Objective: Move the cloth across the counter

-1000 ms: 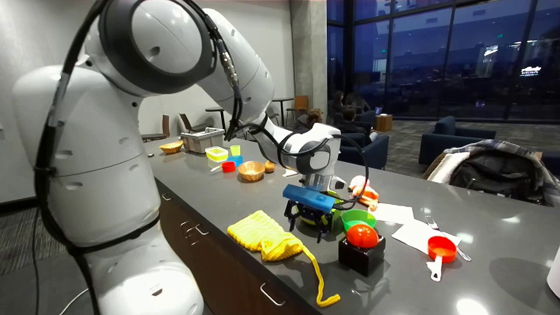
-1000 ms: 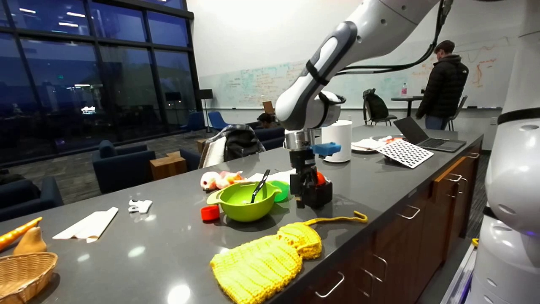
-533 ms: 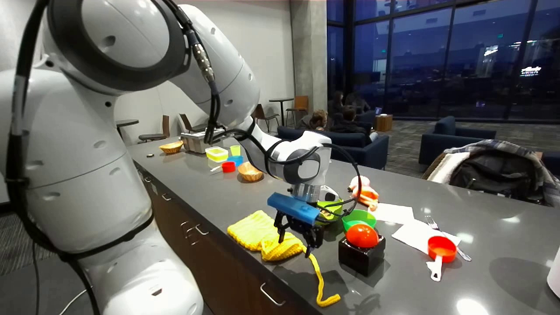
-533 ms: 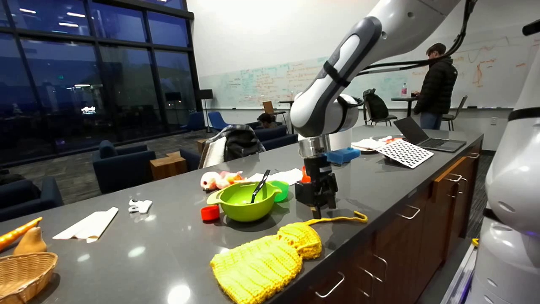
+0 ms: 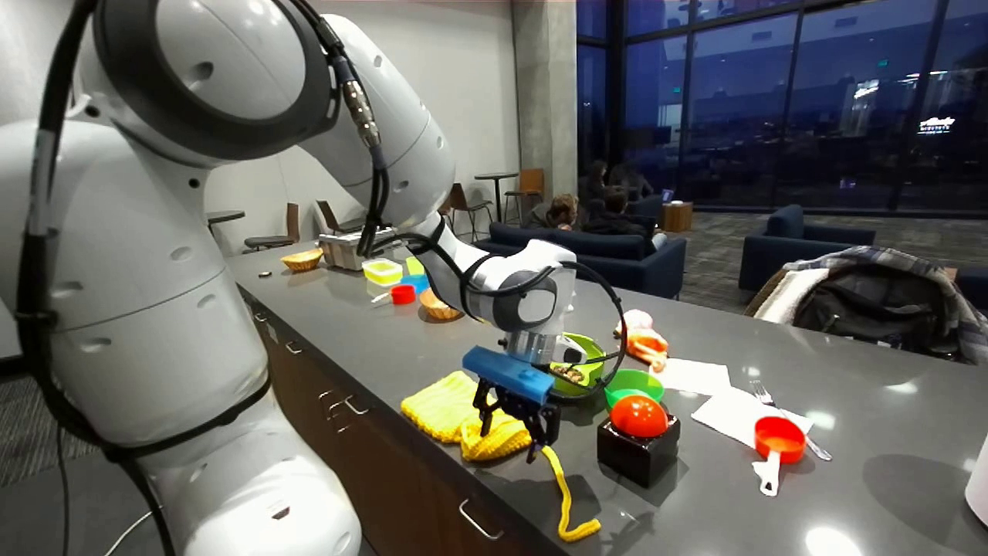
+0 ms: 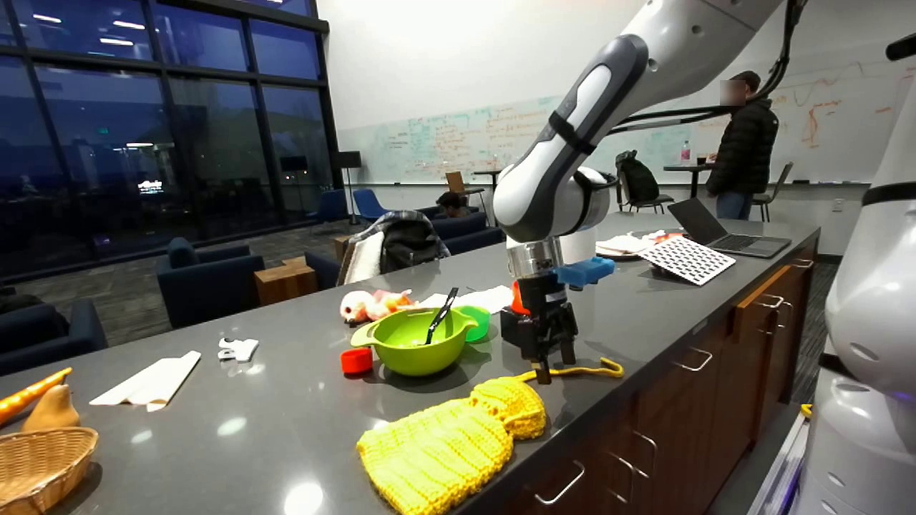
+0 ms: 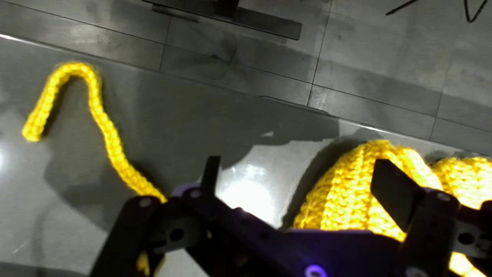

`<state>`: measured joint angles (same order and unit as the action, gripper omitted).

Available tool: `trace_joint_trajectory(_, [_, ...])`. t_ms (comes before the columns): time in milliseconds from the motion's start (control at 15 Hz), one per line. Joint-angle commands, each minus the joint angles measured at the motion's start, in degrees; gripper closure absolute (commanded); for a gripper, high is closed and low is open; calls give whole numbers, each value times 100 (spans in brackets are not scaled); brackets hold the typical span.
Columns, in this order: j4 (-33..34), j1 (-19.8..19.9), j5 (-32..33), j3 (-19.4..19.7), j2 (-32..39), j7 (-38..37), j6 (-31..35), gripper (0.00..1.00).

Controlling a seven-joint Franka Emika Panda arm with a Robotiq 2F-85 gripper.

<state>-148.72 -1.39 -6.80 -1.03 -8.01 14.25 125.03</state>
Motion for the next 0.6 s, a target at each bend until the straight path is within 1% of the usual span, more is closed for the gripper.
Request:
trace_joint_trajectory(0, [61, -224, -261, -40, 3, 235, -212, 0])
trace_joint_trajectory(200, [173, -372, -485, -74, 164, 413, -301, 0])
trace_joint_trajectory(533, [514, -443, -492, -158, 571, 560, -288, 0])
